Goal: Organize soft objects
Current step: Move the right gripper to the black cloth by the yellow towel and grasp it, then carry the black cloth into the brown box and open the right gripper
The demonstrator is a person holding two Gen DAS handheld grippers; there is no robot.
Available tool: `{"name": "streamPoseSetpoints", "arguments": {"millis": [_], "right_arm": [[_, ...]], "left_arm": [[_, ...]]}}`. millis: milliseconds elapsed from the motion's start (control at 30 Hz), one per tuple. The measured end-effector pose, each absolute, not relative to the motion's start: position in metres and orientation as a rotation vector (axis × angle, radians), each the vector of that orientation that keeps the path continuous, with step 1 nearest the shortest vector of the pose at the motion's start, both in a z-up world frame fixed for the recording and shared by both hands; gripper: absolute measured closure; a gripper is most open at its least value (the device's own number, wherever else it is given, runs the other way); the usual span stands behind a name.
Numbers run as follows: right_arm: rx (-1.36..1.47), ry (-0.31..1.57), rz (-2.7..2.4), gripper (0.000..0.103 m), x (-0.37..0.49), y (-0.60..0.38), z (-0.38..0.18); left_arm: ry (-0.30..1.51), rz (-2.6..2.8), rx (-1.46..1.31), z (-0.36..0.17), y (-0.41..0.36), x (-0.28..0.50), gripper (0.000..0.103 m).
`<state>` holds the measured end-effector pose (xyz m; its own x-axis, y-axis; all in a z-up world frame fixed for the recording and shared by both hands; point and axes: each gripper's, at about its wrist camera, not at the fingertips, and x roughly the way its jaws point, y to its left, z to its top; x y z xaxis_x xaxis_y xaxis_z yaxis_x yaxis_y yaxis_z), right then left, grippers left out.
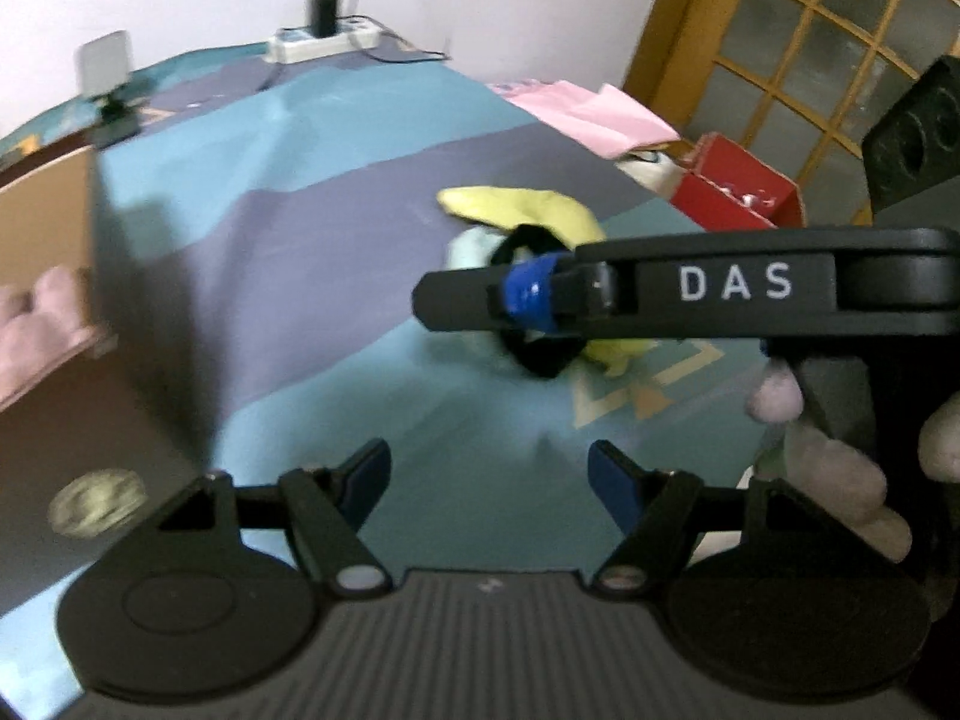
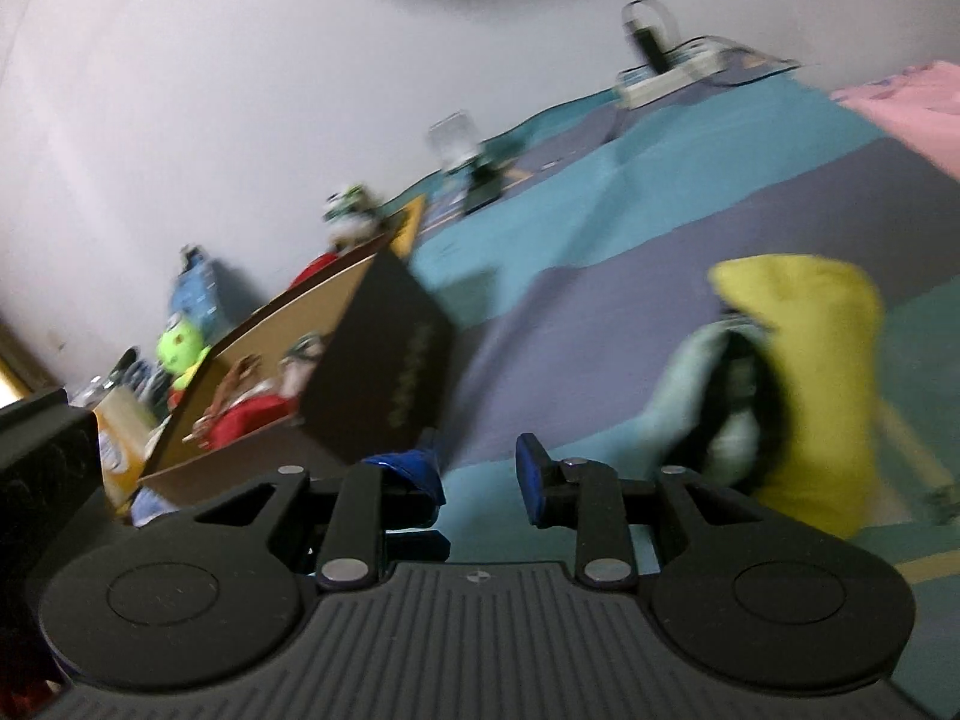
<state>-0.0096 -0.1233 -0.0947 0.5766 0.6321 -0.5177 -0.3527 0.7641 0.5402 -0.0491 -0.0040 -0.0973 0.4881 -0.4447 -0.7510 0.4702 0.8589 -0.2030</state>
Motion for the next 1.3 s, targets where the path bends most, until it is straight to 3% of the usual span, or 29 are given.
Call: {"name": "streamPoseSetpoints", "arguments": {"millis": [433, 833, 1300], "right_arm": [[0.433, 0.758, 0.39, 0.091, 0.014, -0.2, -0.112], [0.425, 0.86, 0.501, 0.099, 0.043, -0.199, -0.131], [0.485, 0.819, 0.668, 0.099, 0.033, -0.181, -0.114]], "left_arm": [[0.901, -0.57, 0.032, -0.113, -0.066, -0.006, 0.029], [0.947, -0.507, -0.033, -0.122, -0.067, 0.013, 0.085], [0.804, -0.502, -0.046, -0.08, -0.04, -0.016, 0.09]]}}
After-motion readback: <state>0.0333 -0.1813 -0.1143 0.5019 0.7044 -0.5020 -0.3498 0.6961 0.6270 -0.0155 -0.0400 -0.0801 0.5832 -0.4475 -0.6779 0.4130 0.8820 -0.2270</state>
